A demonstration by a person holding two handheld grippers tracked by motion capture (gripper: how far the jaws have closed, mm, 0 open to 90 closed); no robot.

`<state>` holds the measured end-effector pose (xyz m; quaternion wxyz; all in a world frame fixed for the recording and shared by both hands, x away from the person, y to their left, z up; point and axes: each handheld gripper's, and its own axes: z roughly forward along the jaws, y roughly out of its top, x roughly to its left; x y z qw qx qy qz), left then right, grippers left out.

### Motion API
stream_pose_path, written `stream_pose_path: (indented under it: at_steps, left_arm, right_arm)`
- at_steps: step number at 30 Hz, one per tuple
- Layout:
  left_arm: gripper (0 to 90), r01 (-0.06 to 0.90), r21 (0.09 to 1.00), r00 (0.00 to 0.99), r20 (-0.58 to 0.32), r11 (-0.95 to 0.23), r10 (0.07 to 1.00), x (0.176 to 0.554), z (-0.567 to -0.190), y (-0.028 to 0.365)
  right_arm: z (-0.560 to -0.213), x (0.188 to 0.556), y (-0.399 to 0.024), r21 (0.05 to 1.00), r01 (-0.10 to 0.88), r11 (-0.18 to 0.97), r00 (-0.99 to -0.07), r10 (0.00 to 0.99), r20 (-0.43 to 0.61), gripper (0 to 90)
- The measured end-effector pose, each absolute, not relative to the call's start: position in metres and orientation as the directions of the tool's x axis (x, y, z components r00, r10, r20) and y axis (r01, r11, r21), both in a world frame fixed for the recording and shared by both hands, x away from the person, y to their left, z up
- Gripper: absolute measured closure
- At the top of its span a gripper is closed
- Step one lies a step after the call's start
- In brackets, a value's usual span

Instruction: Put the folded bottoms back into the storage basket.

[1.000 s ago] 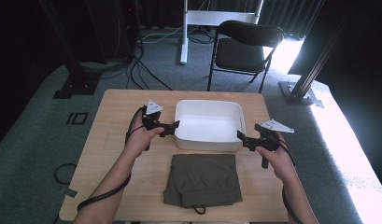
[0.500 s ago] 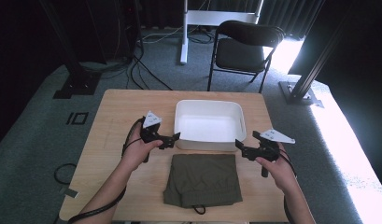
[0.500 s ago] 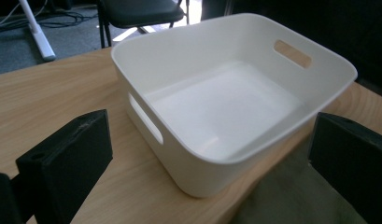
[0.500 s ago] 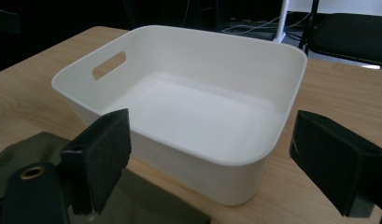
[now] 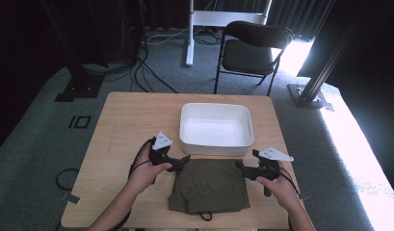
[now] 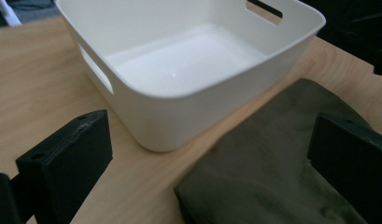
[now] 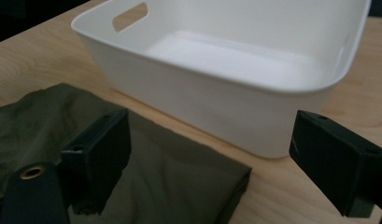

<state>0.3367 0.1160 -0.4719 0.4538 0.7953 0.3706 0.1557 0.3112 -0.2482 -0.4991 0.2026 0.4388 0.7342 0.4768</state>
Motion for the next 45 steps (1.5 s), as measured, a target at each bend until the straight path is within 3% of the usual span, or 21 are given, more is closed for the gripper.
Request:
stream_pose_path:
  at_steps: [15, 21, 45]
  left_arm:
    - [1.1, 0.520, 0.767, 0.671, -0.095, -0.375, 0.735, 0.312, -0.507, 0.112]
    - [1.2, 0.586, 0.726, 0.642, -0.144, -0.360, 0.753, 0.304, -0.528, 0.110]
    - [1.1, 0.575, 0.716, 0.640, -0.092, -0.396, 0.763, 0.304, -0.557, 0.097]
  right_arm:
    - [-0.531, 0.302, -0.236, 0.836, 0.518, 0.181, -0.537, 0.829, 0.153, 12.6]
    - [-0.545, 0.299, -0.235, 0.816, 0.547, 0.187, -0.534, 0.829, 0.168, 12.6]
    - [-0.561, 0.300, -0.226, 0.755, 0.601, 0.264, -0.543, 0.827, 0.142, 13.0]
